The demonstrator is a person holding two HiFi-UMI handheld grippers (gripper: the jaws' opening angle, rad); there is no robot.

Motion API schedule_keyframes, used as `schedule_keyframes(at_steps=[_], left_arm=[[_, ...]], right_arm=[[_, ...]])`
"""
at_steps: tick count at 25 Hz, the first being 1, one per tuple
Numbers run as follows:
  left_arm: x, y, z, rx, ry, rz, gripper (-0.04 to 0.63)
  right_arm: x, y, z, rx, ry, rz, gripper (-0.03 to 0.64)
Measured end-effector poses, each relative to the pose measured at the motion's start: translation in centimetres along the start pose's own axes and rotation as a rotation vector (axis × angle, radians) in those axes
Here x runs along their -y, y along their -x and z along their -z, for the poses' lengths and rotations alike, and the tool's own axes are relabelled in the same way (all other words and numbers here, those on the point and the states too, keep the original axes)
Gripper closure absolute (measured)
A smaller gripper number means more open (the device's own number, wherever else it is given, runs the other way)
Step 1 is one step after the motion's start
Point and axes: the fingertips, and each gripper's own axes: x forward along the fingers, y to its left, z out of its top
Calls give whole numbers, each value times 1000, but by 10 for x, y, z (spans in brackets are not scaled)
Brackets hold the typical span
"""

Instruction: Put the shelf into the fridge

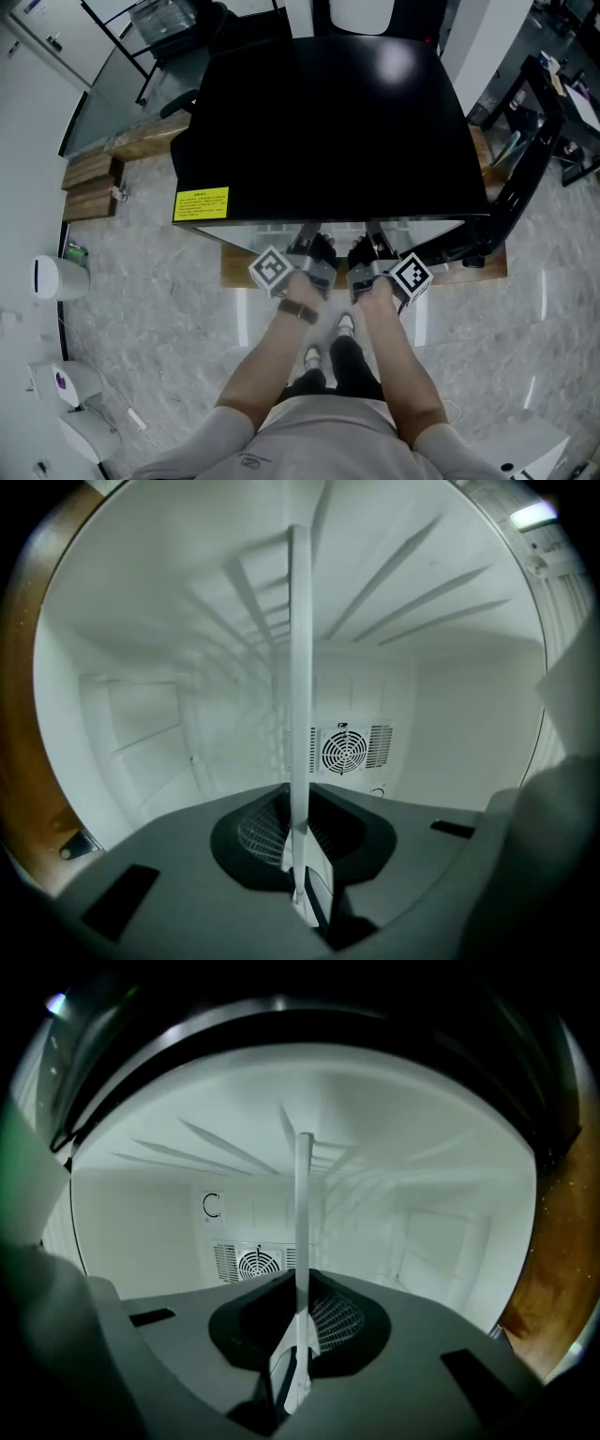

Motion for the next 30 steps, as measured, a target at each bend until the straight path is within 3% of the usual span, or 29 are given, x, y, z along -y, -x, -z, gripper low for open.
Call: schedule_keyframes(at_steps=[9, 13, 18, 30], left_arm=[[-12, 30, 21, -9, 11, -99, 566], [-10, 42, 32, -33, 21, -114, 572], [2, 56, 37, -63, -8, -102, 591], [38, 80, 49, -100, -36, -43, 591]], right_arm=[[2, 26, 16, -5, -38, 33, 568], [-1, 40, 29, -37, 0, 33, 588], [-16, 48, 37, -56, 56, 17, 594], [-46, 77, 56, -68, 76, -37, 595]])
